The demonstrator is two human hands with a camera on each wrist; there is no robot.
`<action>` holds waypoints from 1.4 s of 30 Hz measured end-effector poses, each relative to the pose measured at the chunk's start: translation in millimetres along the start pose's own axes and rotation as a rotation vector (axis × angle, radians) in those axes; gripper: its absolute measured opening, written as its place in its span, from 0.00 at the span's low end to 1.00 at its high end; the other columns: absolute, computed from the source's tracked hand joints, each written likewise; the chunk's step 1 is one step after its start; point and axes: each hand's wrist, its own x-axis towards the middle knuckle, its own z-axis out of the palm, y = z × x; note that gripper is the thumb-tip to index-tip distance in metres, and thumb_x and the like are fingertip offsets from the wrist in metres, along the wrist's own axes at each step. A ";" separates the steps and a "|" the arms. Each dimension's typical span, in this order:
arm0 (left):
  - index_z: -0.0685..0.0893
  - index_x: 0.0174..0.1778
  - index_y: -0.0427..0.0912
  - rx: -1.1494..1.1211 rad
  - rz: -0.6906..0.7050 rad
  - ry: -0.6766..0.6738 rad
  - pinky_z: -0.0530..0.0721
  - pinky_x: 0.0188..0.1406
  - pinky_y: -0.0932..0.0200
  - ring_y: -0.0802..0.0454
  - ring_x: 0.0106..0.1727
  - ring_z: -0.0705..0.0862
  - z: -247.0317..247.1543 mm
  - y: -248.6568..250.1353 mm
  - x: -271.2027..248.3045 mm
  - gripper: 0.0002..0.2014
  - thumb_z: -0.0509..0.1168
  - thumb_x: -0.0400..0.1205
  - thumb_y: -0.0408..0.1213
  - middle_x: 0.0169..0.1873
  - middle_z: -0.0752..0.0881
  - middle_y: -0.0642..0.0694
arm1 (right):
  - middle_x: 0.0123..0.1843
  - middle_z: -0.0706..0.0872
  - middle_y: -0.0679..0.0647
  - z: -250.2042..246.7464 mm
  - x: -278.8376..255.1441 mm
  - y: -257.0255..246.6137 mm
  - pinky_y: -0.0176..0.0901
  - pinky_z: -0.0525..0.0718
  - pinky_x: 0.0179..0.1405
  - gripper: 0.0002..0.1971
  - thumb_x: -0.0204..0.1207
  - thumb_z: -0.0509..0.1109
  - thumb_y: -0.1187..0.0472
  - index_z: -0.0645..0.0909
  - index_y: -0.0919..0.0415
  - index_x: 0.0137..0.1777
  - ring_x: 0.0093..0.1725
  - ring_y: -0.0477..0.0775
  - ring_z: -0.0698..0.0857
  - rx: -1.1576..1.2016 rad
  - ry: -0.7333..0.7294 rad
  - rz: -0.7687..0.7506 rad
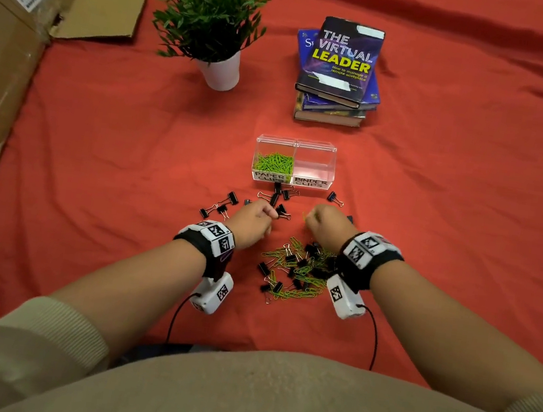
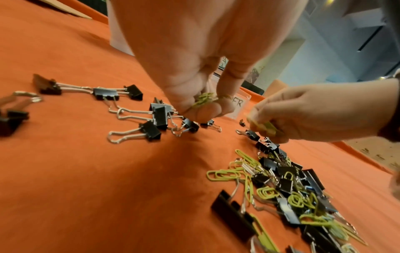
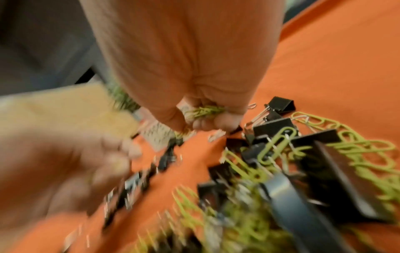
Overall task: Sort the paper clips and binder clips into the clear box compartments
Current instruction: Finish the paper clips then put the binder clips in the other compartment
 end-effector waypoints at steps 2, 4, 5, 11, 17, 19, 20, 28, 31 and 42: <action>0.75 0.51 0.44 0.006 -0.038 -0.021 0.72 0.27 0.62 0.55 0.27 0.75 2.5 -3.8 -1.3 0.13 0.49 0.81 0.26 0.29 0.80 0.49 | 0.35 0.78 0.58 -11.0 -1.2 4.1 0.42 0.73 0.30 0.11 0.82 0.58 0.61 0.76 0.62 0.39 0.31 0.53 0.76 0.284 -0.002 0.053; 0.78 0.49 0.43 0.054 -0.049 -0.032 0.70 0.26 0.61 0.54 0.27 0.74 7.1 -6.4 -3.5 0.14 0.48 0.81 0.26 0.29 0.79 0.50 | 0.36 0.83 0.58 -18.1 -3.5 5.1 0.40 0.78 0.32 0.09 0.81 0.60 0.65 0.79 0.65 0.42 0.31 0.52 0.79 0.597 -0.048 0.104; 0.79 0.49 0.42 0.102 -0.037 -0.033 0.70 0.26 0.60 0.54 0.27 0.73 9.9 -7.3 -4.7 0.14 0.49 0.82 0.27 0.30 0.78 0.50 | 0.37 0.82 0.59 -19.7 -4.7 5.0 0.40 0.79 0.32 0.07 0.81 0.60 0.68 0.79 0.66 0.45 0.32 0.51 0.79 0.751 -0.077 0.117; 0.77 0.47 0.45 0.631 0.118 -0.050 0.81 0.42 0.53 0.48 0.42 0.82 24.0 -16.2 -13.2 0.11 0.65 0.79 0.49 0.42 0.83 0.48 | 0.35 0.77 0.58 -15.1 -9.1 3.6 0.41 0.74 0.29 0.16 0.75 0.51 0.76 0.80 0.71 0.52 0.32 0.52 0.76 1.020 -0.140 0.172; 0.77 0.52 0.42 0.737 0.185 0.016 0.78 0.45 0.53 0.43 0.51 0.83 32.7 -25.2 -11.4 0.12 0.67 0.79 0.45 0.50 0.83 0.43 | 0.38 0.84 0.57 -6.2 -7.7 -2.4 0.40 0.79 0.32 0.06 0.77 0.65 0.63 0.82 0.64 0.42 0.33 0.49 0.79 0.298 -0.080 0.069; 0.77 0.53 0.41 0.734 0.169 0.009 0.81 0.50 0.51 0.42 0.53 0.83 31.0 -25.0 -9.7 0.11 0.65 0.80 0.43 0.52 0.84 0.41 | 0.46 0.87 0.57 -0.3 -7.1 -2.0 0.42 0.81 0.41 0.06 0.75 0.67 0.63 0.82 0.64 0.48 0.41 0.50 0.82 -0.066 -0.085 -0.042; 0.78 0.53 0.40 0.743 0.166 0.008 0.82 0.51 0.49 0.41 0.54 0.83 29.7 -24.4 -9.3 0.10 0.64 0.81 0.42 0.53 0.84 0.41 | 0.50 0.87 0.57 3.5 -7.1 -2.0 0.44 0.82 0.47 0.08 0.73 0.68 0.63 0.82 0.63 0.50 0.45 0.52 0.83 -0.196 -0.096 -0.083; 0.77 0.56 0.36 0.815 0.160 0.027 0.81 0.48 0.48 0.38 0.55 0.83 29.0 -21.0 -9.5 0.11 0.59 0.81 0.36 0.54 0.83 0.38 | 0.56 0.81 0.59 26.2 -12.5 -3.5 0.52 0.82 0.55 0.17 0.73 0.70 0.54 0.76 0.63 0.57 0.57 0.60 0.80 -0.501 -0.069 -0.206; 0.76 0.57 0.35 0.860 0.158 -0.002 0.81 0.49 0.47 0.37 0.56 0.82 29.2 -19.0 -8.9 0.13 0.61 0.81 0.39 0.56 0.82 0.37 | 0.57 0.82 0.61 33.1 -14.1 -6.2 0.54 0.83 0.53 0.12 0.76 0.65 0.59 0.76 0.65 0.57 0.57 0.63 0.82 -0.499 -0.085 -0.186; 0.73 0.64 0.33 0.913 0.305 -0.050 0.77 0.62 0.48 0.39 0.63 0.77 29.6 -17.1 -14.6 0.16 0.59 0.79 0.26 0.60 0.78 0.36 | 0.43 0.85 0.60 20.5 -11.1 -17.4 0.46 0.84 0.42 0.09 0.78 0.64 0.63 0.80 0.70 0.49 0.40 0.55 0.83 -0.219 -0.060 -0.047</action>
